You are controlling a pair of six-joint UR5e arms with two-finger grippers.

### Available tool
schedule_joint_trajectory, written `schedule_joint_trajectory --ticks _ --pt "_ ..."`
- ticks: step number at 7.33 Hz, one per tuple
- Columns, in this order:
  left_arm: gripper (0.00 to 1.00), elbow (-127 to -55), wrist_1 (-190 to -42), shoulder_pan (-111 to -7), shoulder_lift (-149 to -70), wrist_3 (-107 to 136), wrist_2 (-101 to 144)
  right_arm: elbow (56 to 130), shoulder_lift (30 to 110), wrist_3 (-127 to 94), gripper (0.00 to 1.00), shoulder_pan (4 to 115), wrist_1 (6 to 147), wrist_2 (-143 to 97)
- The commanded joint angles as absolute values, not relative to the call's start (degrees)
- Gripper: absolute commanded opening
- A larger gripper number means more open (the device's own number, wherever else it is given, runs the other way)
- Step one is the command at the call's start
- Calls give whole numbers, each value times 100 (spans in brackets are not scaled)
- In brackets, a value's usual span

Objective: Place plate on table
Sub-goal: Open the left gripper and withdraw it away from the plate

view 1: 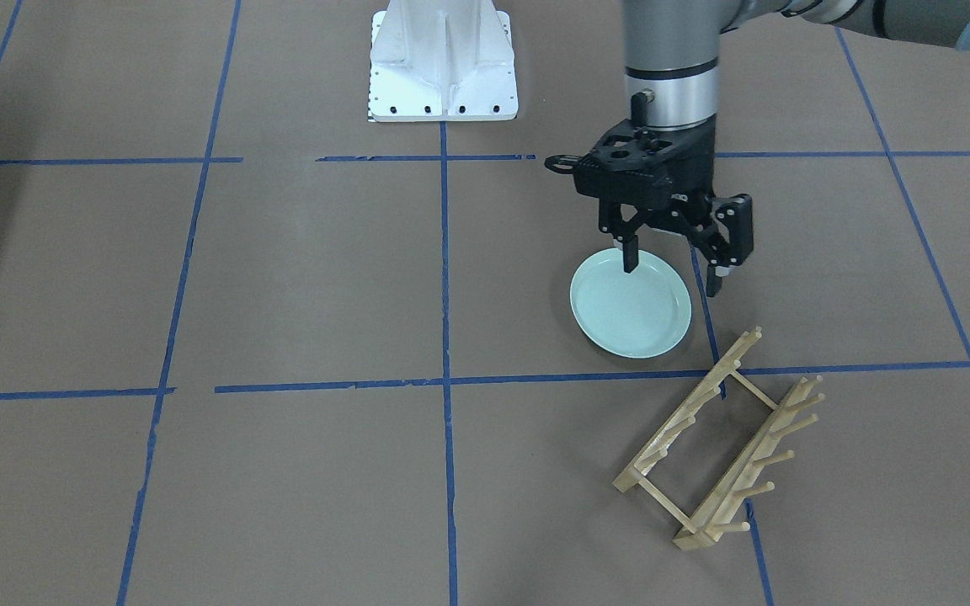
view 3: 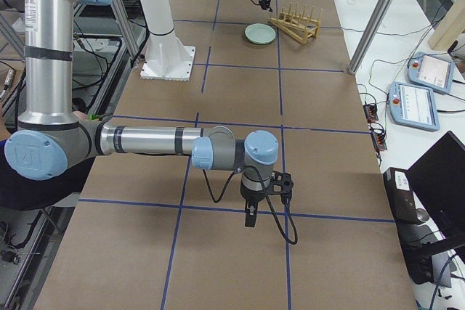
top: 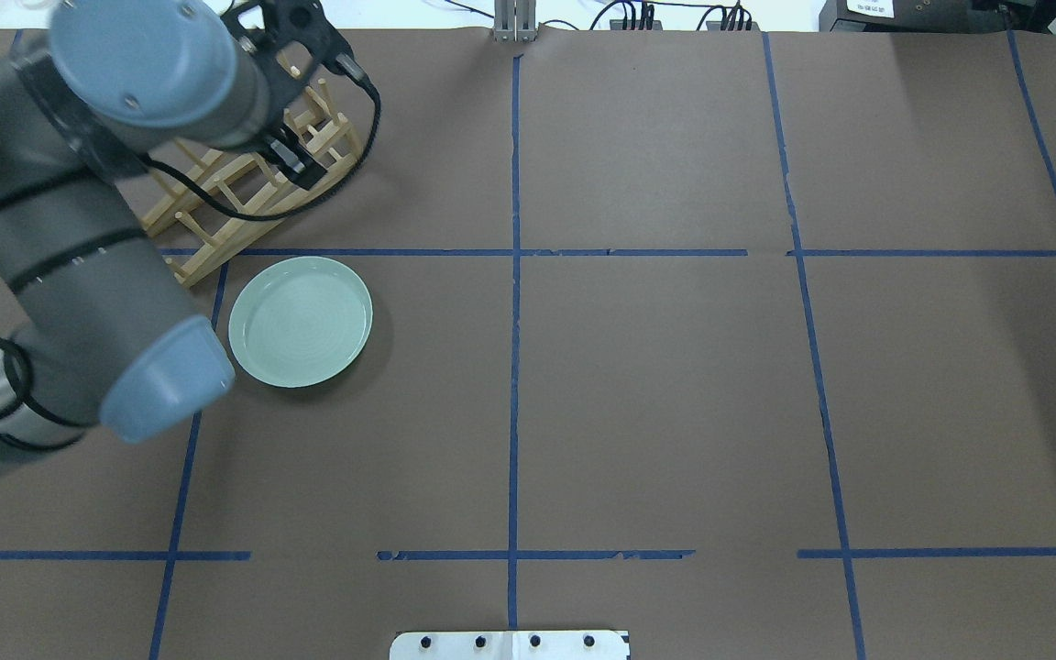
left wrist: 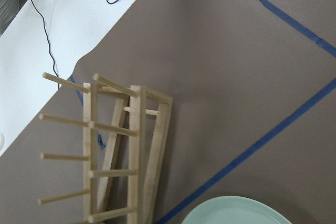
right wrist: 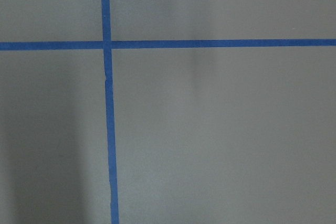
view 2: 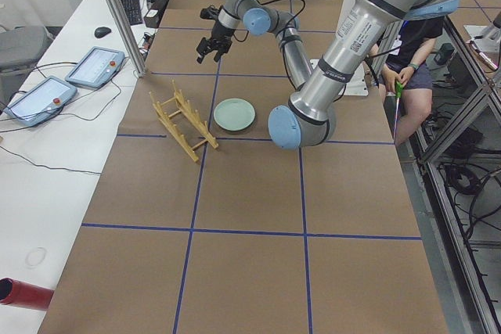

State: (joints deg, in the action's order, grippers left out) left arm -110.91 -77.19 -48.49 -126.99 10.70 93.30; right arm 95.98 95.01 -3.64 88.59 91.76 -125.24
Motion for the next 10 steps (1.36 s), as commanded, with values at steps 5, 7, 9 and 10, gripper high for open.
schedule_joint_trajectory --ticks 5,7,9,10 --pt "100 -9642 -9466 -7715 -10849 -124 13084 9598 9501 -360 100 8859 9176 -12524" --pt "100 -9370 -9483 -8084 -10513 -123 13122 9598 9501 -369 100 8859 9176 -12524" --pt "100 -9299 -9465 -8845 -9858 -193 13296 9598 9501 -360 100 8859 9176 -12524" --pt "100 -9360 -9448 -9016 -9444 -176 13742 9598 9501 -369 100 8859 9176 -12524"
